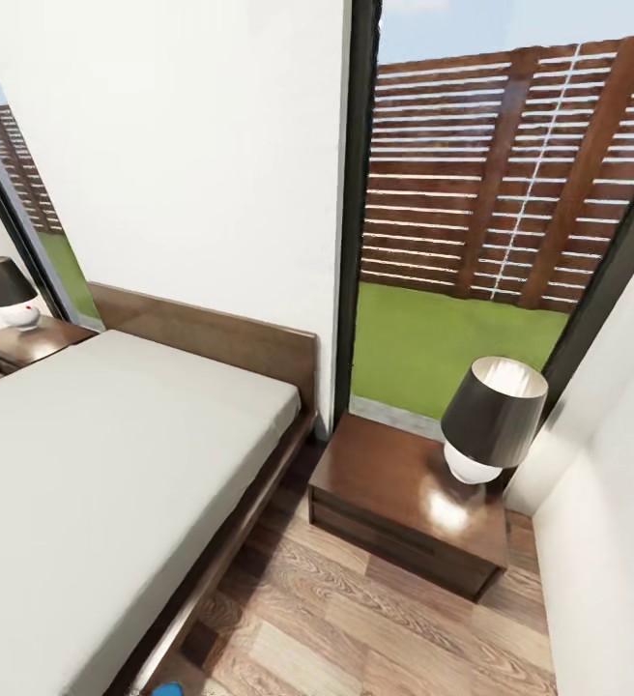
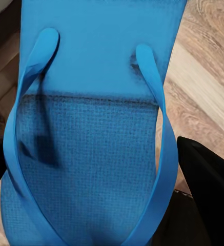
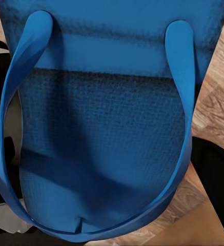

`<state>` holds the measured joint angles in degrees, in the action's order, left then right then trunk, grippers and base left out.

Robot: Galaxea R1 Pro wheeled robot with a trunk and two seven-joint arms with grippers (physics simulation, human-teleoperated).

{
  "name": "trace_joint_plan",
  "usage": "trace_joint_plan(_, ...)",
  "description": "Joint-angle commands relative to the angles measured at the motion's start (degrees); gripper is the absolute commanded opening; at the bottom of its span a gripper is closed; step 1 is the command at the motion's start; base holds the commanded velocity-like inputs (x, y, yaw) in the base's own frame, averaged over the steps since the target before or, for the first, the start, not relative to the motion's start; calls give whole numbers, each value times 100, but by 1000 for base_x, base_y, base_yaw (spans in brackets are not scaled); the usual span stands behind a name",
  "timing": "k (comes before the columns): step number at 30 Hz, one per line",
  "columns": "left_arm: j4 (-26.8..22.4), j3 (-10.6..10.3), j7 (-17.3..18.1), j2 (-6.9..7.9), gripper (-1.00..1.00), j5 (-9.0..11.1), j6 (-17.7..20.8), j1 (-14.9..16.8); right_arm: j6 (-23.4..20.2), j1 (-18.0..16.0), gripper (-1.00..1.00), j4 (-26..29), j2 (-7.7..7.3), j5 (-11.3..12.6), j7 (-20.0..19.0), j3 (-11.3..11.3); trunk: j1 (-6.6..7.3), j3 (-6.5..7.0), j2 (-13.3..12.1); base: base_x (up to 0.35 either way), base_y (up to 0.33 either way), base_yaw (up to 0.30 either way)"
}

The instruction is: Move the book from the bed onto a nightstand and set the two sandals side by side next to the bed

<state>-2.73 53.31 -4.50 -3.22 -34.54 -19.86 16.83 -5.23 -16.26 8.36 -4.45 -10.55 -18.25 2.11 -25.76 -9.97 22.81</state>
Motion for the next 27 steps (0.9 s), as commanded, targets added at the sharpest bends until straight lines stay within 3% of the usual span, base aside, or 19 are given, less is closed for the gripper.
trace_joint_plan(1,1,22,-42,-3,-100,-70,-13,4,-31,0,-100,15,-3,-17,-20,16,-3,-14,11,-22,-49,216)
trace_joint_plan(18,1,22,-42,-29,-100,-70,-17,4,-31,0,-100,8,-9,-17,-20,9,-3,19,11,-4,-9,135)
trace_joint_plan(27,1,22,-42,-37,-100,-70,-18,4,-31,0,-100,8,-4,-17,-20,17,-3,20,11,-57,-65,247)
